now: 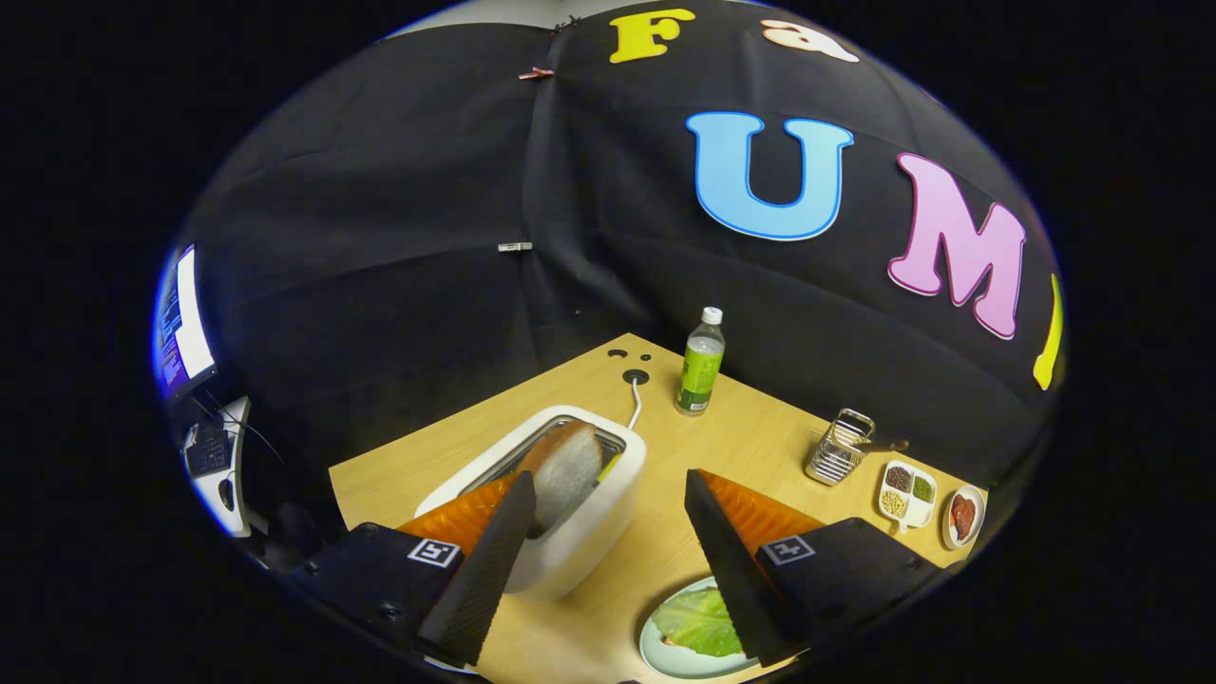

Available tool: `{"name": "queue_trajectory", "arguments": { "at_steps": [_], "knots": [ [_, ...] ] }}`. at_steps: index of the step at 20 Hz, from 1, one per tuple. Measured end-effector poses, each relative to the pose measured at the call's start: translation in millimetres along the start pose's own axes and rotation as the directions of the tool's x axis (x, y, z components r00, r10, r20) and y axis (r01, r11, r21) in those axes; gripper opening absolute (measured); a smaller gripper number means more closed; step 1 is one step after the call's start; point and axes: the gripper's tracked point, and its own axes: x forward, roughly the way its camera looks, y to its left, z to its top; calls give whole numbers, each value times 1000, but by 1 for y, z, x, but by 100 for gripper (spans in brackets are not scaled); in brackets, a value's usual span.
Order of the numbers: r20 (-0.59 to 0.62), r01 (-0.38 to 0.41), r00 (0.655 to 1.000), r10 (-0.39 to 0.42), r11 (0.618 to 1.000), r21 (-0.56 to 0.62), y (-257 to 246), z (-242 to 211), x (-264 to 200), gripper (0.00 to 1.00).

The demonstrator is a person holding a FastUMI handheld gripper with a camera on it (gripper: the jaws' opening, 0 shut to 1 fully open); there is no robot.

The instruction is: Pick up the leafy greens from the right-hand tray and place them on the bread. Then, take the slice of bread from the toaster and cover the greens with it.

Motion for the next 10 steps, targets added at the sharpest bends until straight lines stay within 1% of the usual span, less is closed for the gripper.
{"name": "queue_trajectory", "arguments": {
  "at_steps": [3, 5, 8, 10],
  "knots": [
    [-3, -25, 1000, 25, 999, -32, 24, 1, 18, 98],
    [-9, -22, 1000, 22, 999, -47, 31, 0, 31, 98],
    [1, 13, 1000, -13, 998, -54, 35, -2, 50, 99],
    [-12, 31, 999, -32, 998, -62, 36, -8, 61, 98]
  ]
}}
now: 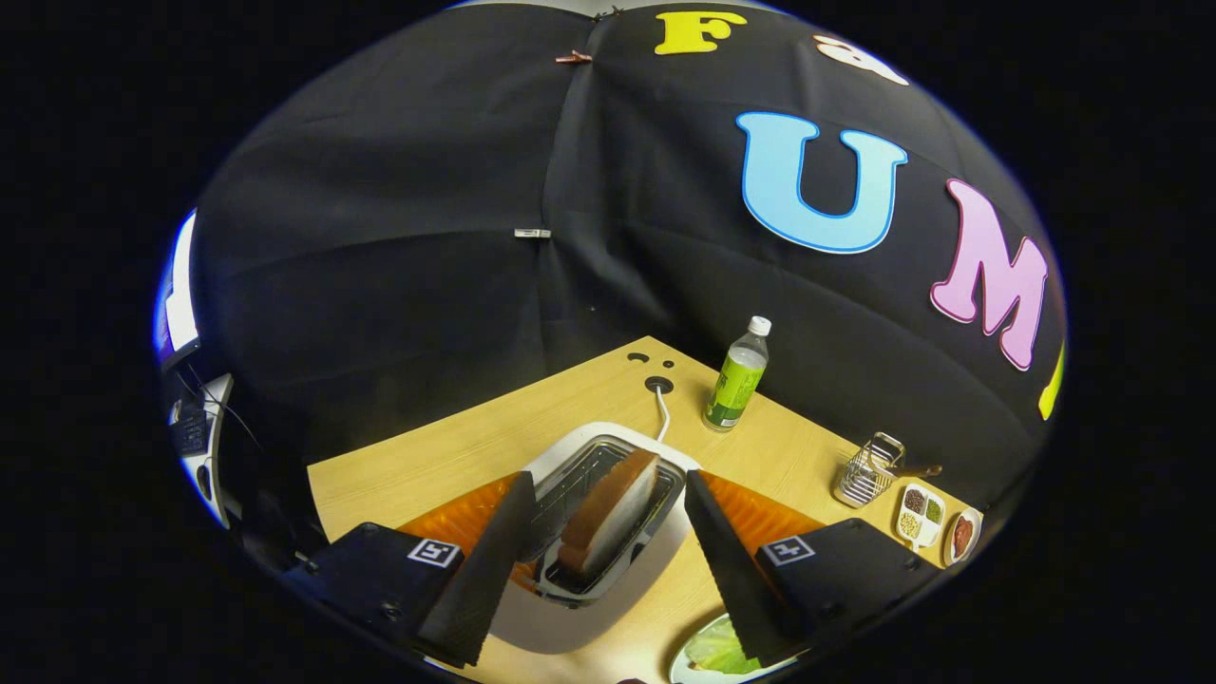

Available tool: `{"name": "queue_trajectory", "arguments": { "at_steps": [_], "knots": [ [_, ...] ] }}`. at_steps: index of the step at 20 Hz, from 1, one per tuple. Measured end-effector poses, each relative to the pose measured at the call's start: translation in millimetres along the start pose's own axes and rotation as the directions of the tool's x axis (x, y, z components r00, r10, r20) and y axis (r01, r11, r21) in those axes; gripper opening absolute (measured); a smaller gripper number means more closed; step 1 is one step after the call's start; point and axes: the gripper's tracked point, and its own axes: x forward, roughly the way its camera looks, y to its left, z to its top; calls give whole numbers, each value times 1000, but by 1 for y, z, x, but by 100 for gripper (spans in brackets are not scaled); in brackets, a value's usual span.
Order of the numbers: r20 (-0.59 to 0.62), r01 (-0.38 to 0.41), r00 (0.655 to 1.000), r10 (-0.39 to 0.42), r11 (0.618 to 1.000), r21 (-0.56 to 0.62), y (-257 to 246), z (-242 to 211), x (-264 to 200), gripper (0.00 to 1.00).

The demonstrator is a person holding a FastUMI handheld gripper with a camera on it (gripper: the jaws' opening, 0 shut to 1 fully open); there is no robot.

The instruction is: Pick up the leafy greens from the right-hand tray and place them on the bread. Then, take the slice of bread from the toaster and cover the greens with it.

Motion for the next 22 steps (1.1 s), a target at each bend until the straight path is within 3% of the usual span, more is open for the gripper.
{"name": "queue_trajectory", "arguments": {
  "at_steps": [6, 8, 13, 20, 22],
  "knots": [
    [-39, 45, 998, -45, 999, -13, 0, -15, 21, 96],
    [-29, 49, 998, -49, 999, -12, 1, -13, 23, 87],
    [-35, 70, 997, -71, 997, -21, 1, -12, 20, 50],
    [-66, 96, 994, -92, 994, 51, -4, -10, 12, 20],
    [-71, 95, 993, -90, 993, 71, -6, -7, 11, 19]
  ]
}}
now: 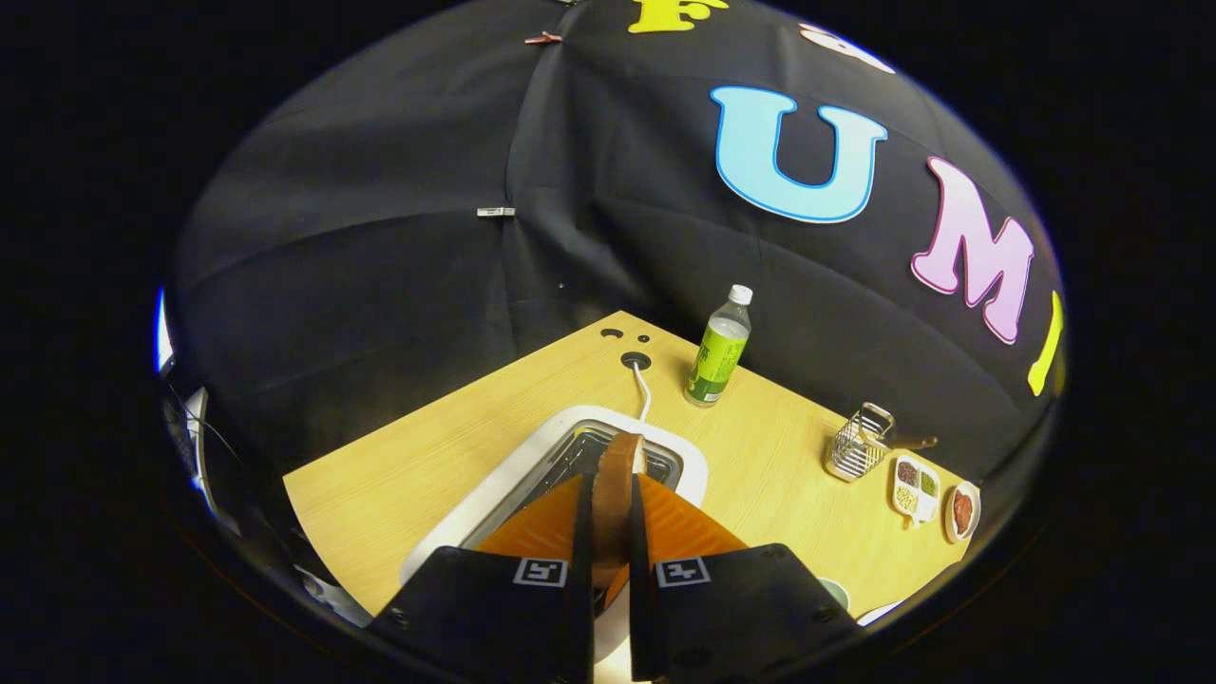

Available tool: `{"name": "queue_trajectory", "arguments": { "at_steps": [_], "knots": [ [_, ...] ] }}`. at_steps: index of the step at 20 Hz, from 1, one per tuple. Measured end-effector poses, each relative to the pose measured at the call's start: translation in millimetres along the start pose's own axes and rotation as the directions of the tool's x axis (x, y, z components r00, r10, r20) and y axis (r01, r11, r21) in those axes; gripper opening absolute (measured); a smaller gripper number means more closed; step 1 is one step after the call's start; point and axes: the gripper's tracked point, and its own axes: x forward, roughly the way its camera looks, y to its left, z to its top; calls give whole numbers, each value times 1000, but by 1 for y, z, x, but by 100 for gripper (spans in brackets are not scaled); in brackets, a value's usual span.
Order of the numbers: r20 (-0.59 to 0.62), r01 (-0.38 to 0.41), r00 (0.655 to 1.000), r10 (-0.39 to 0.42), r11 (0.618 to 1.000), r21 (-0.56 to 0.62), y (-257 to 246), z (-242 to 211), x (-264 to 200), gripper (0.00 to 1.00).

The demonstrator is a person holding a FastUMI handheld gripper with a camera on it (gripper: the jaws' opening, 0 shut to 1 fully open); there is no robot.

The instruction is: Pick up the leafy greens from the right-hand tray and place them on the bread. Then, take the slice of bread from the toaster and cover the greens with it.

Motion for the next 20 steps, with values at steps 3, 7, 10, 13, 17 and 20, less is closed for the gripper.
{"name": "queue_trajectory", "arguments": {
  "at_steps": [3, 7, 10, 13, 17, 20],
  "knots": [
    [6, -11, 1000, 11, 999, 32, -2, 10, -8, 17],
    [60, -21, 998, 15, 995, 99, -8, 39, -26, 17],
    [86, -27, 996, 16, 992, 125, -20, 58, -37, 17],
    [121, -24, 993, 4, 987, 160, -37, 76, -53, 17],
    [147, -8, 989, -19, 984, 179, -63, 82, -73, 17],
    [150, 8, 988, -38, 980, 196, -84, 74, -82, 17]
  ]
}}
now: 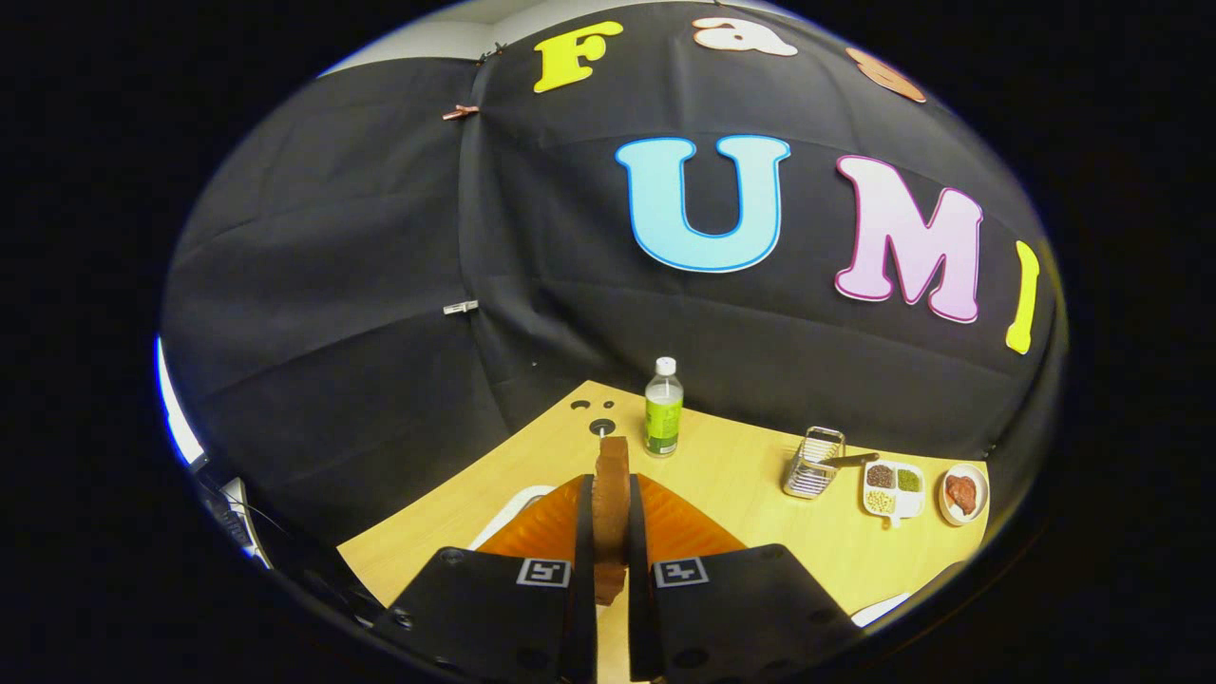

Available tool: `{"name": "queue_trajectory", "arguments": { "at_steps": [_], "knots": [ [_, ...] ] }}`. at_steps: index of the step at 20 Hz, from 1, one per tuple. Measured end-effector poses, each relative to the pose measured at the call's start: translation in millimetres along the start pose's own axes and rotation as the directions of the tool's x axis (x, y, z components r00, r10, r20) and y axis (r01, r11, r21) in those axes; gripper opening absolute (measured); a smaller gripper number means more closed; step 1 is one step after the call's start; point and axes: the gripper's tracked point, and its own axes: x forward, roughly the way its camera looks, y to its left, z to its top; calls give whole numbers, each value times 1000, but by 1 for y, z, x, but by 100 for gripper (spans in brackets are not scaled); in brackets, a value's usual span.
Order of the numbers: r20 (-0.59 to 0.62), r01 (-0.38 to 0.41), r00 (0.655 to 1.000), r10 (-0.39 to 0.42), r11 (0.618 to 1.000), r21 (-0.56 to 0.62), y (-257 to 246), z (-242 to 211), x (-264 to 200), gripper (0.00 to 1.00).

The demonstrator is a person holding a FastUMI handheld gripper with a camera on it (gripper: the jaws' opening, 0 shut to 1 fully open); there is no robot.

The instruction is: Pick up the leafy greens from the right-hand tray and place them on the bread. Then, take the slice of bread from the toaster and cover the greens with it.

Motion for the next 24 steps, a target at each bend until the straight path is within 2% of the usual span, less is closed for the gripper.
{"name": "queue_trajectory", "arguments": {
  "at_steps": [6, 11, 17, 24],
  "knots": [
    [-73, 40, 997, -38, 999, 35, -50, -46, -11, 17],
    [-145, 73, 988, -57, 991, 111, -85, -91, -18, 17],
    [-211, 83, 977, -38, 975, 206, -101, -146, -25, 17],
    [-252, 105, 967, -45, 967, 230, -129, -184, -28, 17]
  ]
}}
